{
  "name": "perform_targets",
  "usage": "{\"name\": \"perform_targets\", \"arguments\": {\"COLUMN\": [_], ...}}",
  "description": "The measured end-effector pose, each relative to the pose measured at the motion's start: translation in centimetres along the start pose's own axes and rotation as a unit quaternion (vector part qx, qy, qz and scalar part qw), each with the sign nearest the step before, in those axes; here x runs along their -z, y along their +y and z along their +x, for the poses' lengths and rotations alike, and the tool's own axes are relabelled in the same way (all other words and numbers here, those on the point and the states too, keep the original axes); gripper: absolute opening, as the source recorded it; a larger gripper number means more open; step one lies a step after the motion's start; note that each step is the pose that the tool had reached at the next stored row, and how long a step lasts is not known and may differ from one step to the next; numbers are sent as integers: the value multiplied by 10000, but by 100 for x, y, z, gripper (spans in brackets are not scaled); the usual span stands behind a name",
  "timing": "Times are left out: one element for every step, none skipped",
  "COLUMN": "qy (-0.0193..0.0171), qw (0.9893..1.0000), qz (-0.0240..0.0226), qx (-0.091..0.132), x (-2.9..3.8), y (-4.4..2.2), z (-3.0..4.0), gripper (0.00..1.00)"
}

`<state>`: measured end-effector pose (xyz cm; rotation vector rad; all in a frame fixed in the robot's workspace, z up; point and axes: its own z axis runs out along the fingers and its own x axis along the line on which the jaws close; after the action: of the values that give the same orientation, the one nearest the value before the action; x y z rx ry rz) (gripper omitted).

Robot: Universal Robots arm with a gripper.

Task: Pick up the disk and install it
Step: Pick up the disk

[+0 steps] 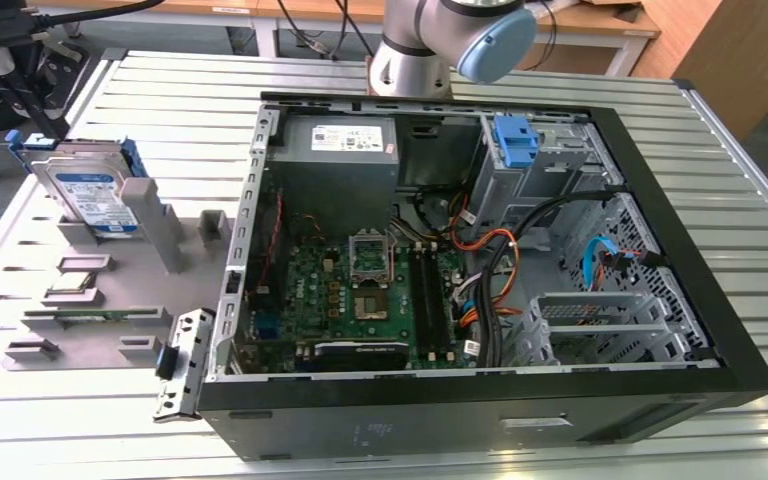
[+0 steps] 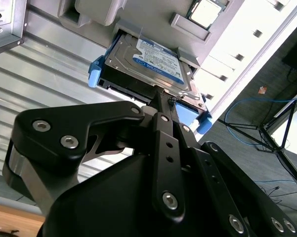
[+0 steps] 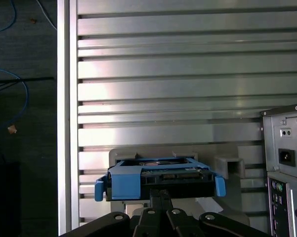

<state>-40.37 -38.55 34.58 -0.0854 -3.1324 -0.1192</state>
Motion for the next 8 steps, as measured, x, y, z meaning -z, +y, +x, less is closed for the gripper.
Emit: {"name": "perform_targets", "arguments": {"qy": [0,0,1,1,1,1,2,3], "qw": [10000,10000,10000,10000,10000,10000,10000,10000], "qz": [0,0,0,0,0,0,0,0], "qx": [0,2,5,8,12,18,28,43], "x": [0,0,0,0,0,0,0,0], "y": [0,0,0,0,0,0,0,0], "z": [0,0,0,0,0,0,0,0], "gripper": [11,11,11,11,11,11,11,11]}}
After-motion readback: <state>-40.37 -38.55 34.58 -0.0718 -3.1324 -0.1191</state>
